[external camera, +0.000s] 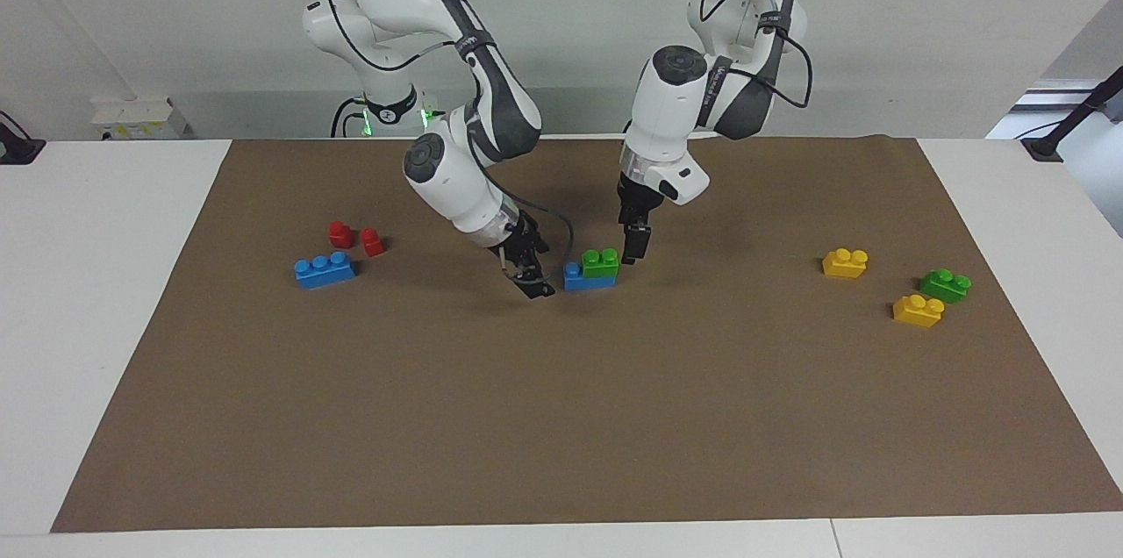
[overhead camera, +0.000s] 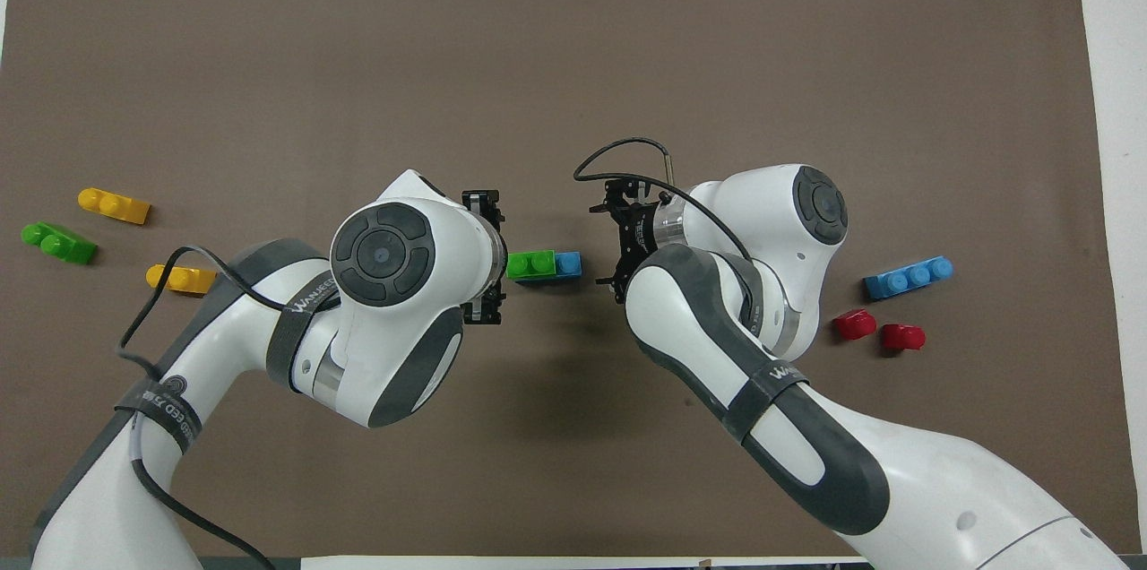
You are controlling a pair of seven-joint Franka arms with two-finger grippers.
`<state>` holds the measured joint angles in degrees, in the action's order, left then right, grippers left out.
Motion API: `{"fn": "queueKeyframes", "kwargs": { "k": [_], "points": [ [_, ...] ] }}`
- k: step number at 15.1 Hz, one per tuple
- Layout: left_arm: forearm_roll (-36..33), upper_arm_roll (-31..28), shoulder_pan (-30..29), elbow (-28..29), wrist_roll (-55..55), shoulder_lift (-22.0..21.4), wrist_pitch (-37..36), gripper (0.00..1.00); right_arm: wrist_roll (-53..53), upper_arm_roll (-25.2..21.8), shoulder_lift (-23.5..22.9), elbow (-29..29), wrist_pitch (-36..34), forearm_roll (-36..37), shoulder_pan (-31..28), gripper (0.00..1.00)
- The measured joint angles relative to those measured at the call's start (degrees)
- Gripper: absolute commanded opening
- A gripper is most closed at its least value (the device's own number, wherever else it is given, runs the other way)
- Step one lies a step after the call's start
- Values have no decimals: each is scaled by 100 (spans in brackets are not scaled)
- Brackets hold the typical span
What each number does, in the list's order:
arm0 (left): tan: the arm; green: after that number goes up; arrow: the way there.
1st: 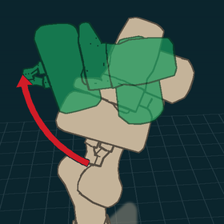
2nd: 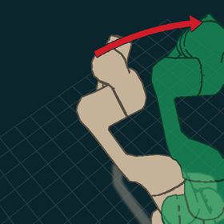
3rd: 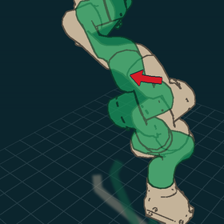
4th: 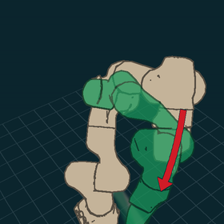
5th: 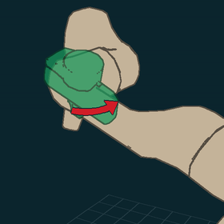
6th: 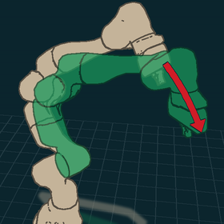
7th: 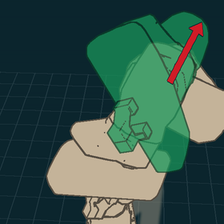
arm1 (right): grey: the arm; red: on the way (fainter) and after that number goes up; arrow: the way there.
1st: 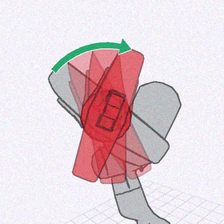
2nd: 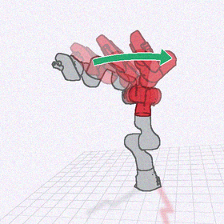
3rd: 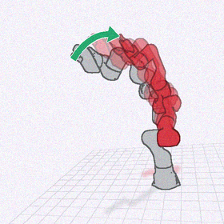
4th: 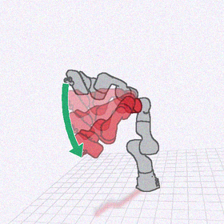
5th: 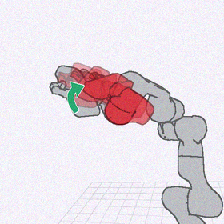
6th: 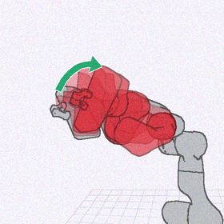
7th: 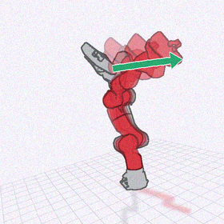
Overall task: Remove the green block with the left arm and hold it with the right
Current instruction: 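Grasp the green end with the left gripper while the right gripper grasps blue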
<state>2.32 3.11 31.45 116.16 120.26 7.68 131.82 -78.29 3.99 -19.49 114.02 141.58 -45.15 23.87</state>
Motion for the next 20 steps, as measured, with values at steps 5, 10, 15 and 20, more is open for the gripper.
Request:
{"fn": "queueKeyframes", "kwargs": {
  "k": [5, 10, 15, 20],
  "points": [
    [-4, -5, 209, -25, 480, 260, 0, 100, 458, 0, -166, 11, 137, -645, 53, 100],
    [-84, -18, 363, -198, 877, 654, 16, 100, 711, -1, -209, 11, 157, -1045, 181, 100],
    [-93, -79, 362, -204, 887, 658, -1, 100, 950, -4, -261, 17, 160, -1228, 195, 100],
    [-159, -107, 357, -237, 899, 658, -2, 100, 1173, -7, -396, 22, 303, -1397, 203, 98]
  ]
}}
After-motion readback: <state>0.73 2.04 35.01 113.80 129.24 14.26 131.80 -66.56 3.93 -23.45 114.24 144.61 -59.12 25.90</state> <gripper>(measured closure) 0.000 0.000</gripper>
